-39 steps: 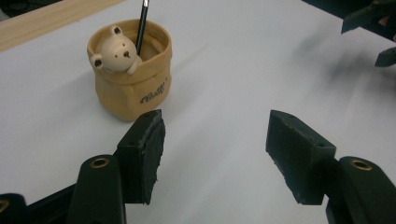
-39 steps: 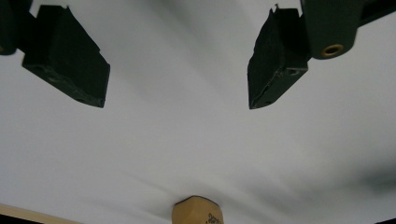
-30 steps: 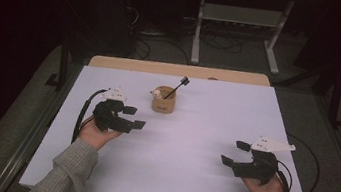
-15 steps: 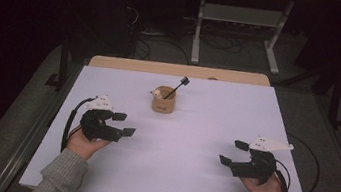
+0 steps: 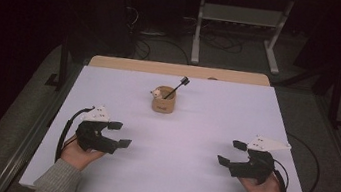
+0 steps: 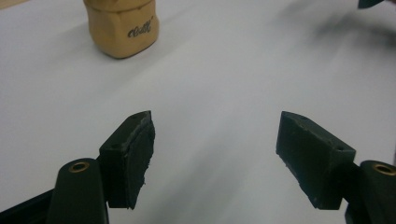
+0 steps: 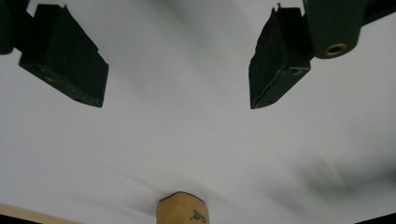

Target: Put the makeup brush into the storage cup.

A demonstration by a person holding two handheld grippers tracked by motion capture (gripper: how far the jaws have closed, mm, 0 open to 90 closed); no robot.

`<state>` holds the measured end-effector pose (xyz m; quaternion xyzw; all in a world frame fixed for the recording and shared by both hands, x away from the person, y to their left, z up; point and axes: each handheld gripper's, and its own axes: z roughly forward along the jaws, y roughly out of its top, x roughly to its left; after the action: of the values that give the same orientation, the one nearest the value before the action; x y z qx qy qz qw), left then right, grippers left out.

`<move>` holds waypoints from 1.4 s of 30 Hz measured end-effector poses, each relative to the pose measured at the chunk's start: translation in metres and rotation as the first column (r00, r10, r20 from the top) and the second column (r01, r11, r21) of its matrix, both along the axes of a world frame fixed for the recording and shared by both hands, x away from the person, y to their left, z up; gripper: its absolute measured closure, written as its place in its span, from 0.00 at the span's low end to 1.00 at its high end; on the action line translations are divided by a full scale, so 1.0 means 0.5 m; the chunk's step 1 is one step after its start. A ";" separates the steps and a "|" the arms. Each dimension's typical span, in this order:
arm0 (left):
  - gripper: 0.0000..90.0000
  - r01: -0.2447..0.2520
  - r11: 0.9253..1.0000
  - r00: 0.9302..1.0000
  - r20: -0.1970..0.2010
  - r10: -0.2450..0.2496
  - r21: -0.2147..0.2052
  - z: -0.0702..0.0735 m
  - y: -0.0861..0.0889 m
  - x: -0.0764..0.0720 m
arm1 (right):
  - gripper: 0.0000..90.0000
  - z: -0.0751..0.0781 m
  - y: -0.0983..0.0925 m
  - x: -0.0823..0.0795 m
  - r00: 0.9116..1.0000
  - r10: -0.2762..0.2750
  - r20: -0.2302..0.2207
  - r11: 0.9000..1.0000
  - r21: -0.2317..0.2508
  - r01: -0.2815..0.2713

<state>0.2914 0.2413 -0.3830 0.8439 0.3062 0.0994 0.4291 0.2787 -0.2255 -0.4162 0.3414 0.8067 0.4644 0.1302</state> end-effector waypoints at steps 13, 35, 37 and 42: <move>0.30 -0.031 0.999 0.999 0.020 0.032 -0.018 -0.014 0.030 -0.029 | 0.21 0.000 0.004 -0.002 1.000 0.006 0.001 1.000 0.002 -0.006; 0.24 -0.034 0.999 0.999 0.002 0.034 0.012 -0.038 0.039 -0.032 | 0.21 -0.003 0.008 0.000 1.000 0.020 -0.005 1.000 0.002 -0.020; 0.24 -0.035 0.999 0.999 0.005 0.034 0.015 -0.040 0.038 -0.032 | 0.21 -0.003 0.009 0.000 1.000 0.022 -0.006 1.000 -0.001 -0.022; 0.24 -0.040 0.999 0.999 -0.002 0.041 0.012 -0.042 0.038 -0.032 | 0.21 -0.004 0.008 0.001 1.000 0.023 -0.008 1.000 -0.001 -0.023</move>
<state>0.2753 0.2605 -0.4042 0.8402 0.3231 0.1090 0.4216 0.2790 -0.2213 -0.4182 0.3338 0.8113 0.4643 0.1218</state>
